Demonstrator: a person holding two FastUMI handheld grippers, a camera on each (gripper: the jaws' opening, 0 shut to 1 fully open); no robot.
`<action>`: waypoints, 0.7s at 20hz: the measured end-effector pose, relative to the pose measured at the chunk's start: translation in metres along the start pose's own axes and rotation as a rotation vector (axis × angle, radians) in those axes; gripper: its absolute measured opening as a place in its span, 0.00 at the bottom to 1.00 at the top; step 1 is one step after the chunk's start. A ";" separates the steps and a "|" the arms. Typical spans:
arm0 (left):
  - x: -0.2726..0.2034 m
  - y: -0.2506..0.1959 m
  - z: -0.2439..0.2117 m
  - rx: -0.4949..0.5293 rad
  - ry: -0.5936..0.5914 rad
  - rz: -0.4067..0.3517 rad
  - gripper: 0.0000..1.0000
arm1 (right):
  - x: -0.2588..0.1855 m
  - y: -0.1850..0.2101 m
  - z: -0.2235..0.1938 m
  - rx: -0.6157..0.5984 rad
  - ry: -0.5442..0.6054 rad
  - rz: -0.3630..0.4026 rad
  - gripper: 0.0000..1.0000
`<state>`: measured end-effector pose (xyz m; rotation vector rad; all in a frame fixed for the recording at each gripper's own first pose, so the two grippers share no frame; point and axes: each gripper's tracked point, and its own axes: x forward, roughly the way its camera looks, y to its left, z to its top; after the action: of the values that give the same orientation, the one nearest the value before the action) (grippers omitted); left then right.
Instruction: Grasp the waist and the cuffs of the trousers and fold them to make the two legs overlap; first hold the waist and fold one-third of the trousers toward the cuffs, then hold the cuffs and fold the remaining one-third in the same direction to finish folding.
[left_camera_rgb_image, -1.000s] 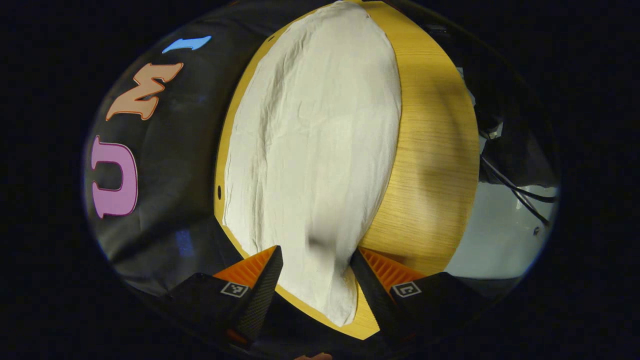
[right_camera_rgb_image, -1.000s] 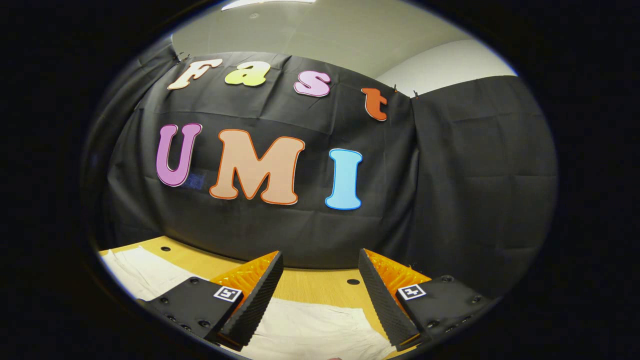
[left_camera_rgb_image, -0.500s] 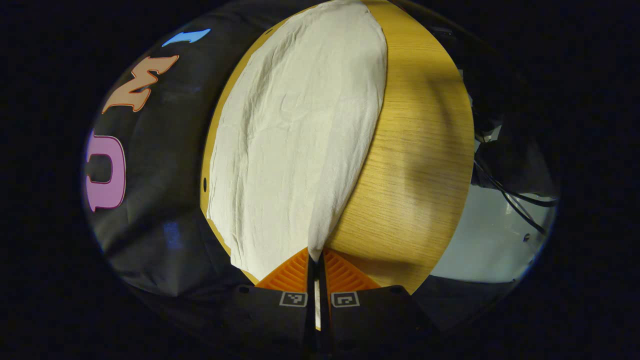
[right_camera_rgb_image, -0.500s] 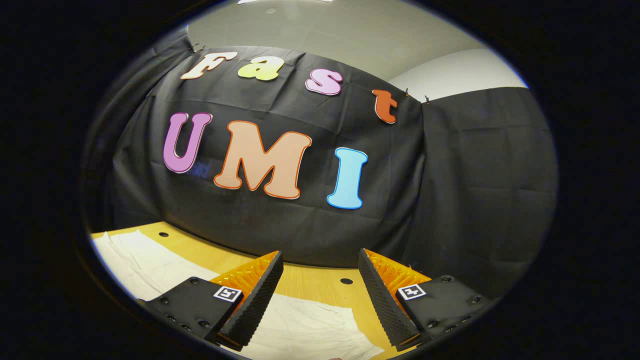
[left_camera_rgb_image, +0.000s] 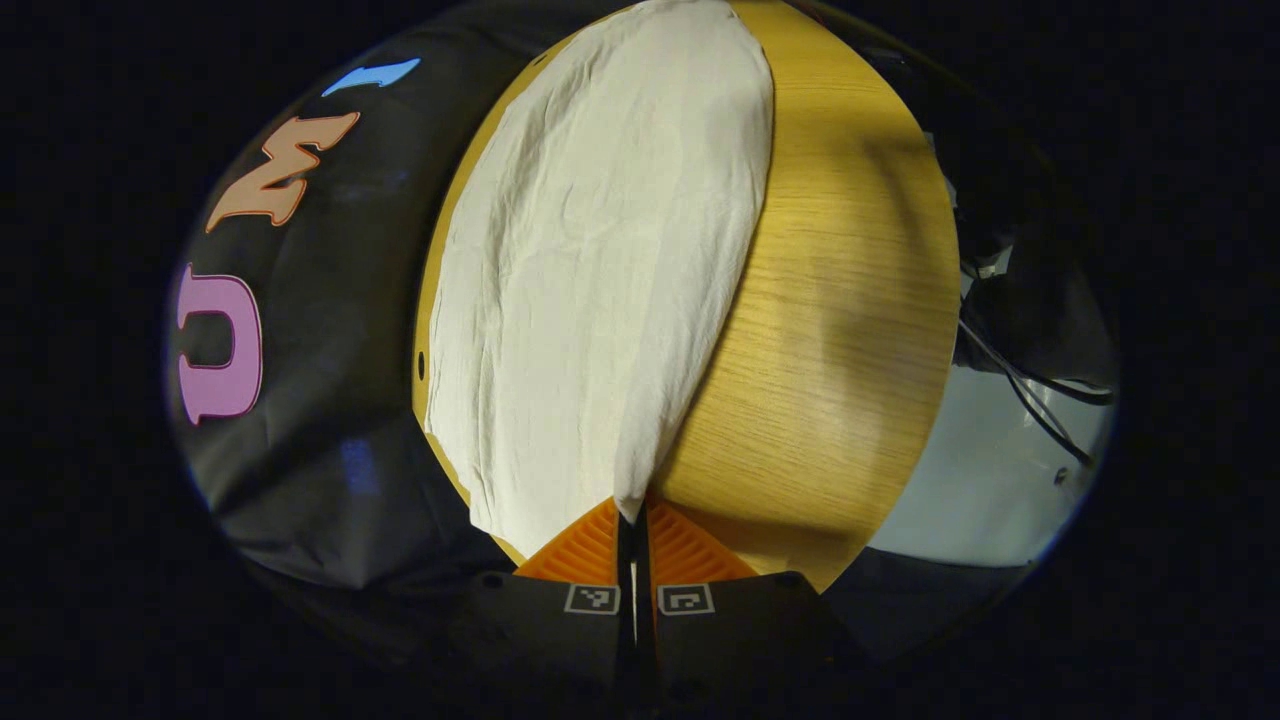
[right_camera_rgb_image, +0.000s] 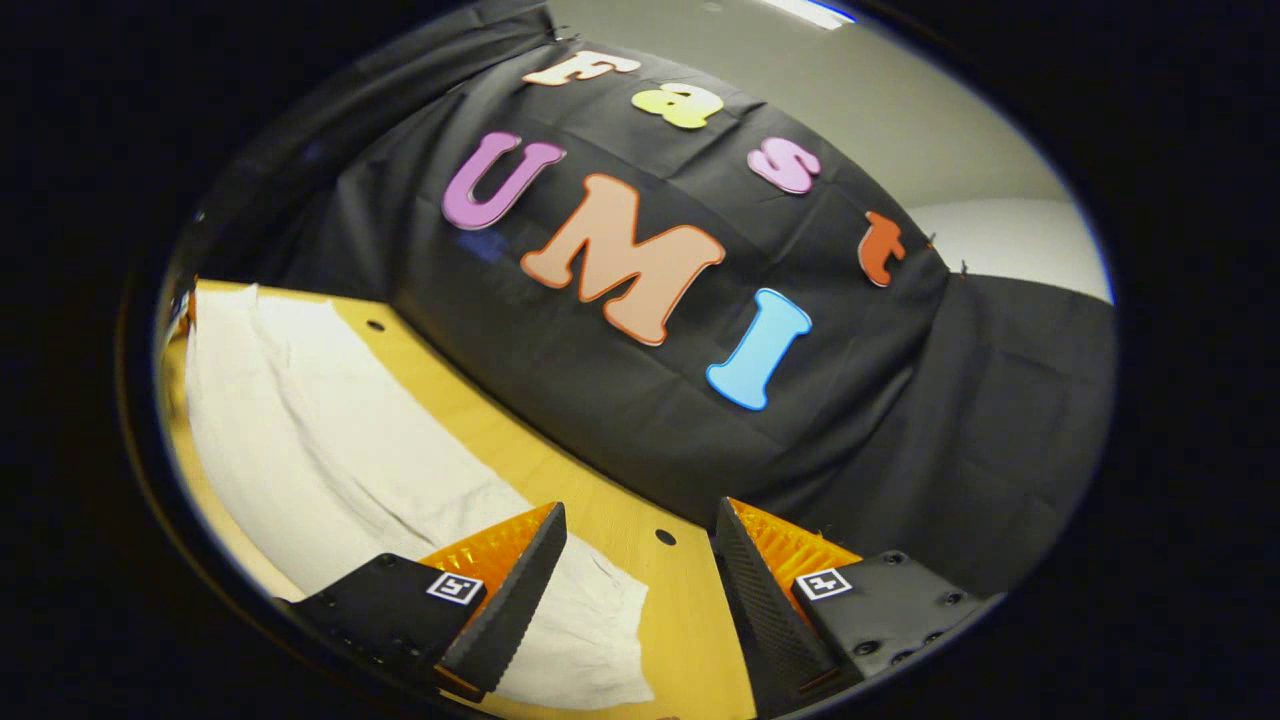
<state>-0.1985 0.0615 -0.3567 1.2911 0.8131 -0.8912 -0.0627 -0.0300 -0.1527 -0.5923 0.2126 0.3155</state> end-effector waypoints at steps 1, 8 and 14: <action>0.001 0.000 0.000 -0.004 0.002 0.002 0.00 | -0.008 0.006 -0.018 -0.056 0.028 0.039 0.98; 0.000 -0.001 0.001 -0.004 0.013 0.026 0.00 | -0.036 0.037 -0.100 -0.270 0.165 0.216 0.98; 0.001 -0.001 0.001 0.003 0.014 0.038 0.00 | -0.053 0.070 -0.155 -0.453 0.238 0.398 0.97</action>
<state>-0.1992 0.0608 -0.3583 1.3124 0.7956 -0.8542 -0.1532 -0.0771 -0.2986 -1.0397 0.4986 0.6894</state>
